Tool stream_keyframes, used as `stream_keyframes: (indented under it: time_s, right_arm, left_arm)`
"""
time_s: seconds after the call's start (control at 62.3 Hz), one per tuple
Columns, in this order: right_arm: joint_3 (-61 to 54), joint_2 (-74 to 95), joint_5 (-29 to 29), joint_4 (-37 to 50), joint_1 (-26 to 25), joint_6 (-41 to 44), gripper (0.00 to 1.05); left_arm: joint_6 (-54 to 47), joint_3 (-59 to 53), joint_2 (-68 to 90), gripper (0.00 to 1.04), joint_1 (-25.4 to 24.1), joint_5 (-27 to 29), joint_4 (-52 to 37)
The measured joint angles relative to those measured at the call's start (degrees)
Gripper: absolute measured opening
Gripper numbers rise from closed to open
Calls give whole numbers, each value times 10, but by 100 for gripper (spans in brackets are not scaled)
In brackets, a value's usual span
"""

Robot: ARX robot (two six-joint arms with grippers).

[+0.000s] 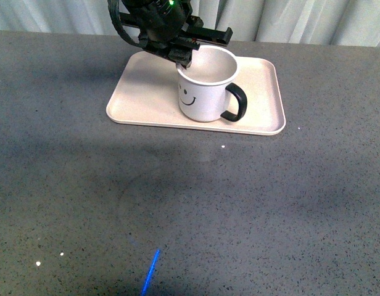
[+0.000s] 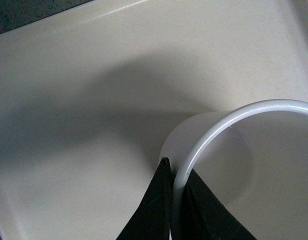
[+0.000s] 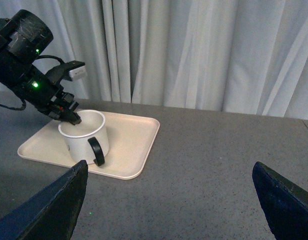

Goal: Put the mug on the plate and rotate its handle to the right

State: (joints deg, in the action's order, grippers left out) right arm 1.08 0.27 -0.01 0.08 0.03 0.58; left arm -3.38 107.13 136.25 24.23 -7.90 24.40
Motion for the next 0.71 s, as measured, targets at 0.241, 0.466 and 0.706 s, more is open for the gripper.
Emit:
stream_keyframes:
  time_s: [0.241, 0.466, 0.706]
  right_arm:
    - [0, 0, 0, 0, 0, 0, 96]
    - [0, 0, 0, 0, 0, 0, 96]
    - [0, 0, 0, 0, 0, 0, 96]
  left_arm:
    - [-2, 2, 1, 2, 4, -1, -1]
    - [-2, -1, -2, 31, 6, -16, -27]
    - [-15, -63, -46, 72, 4, -29, -66]
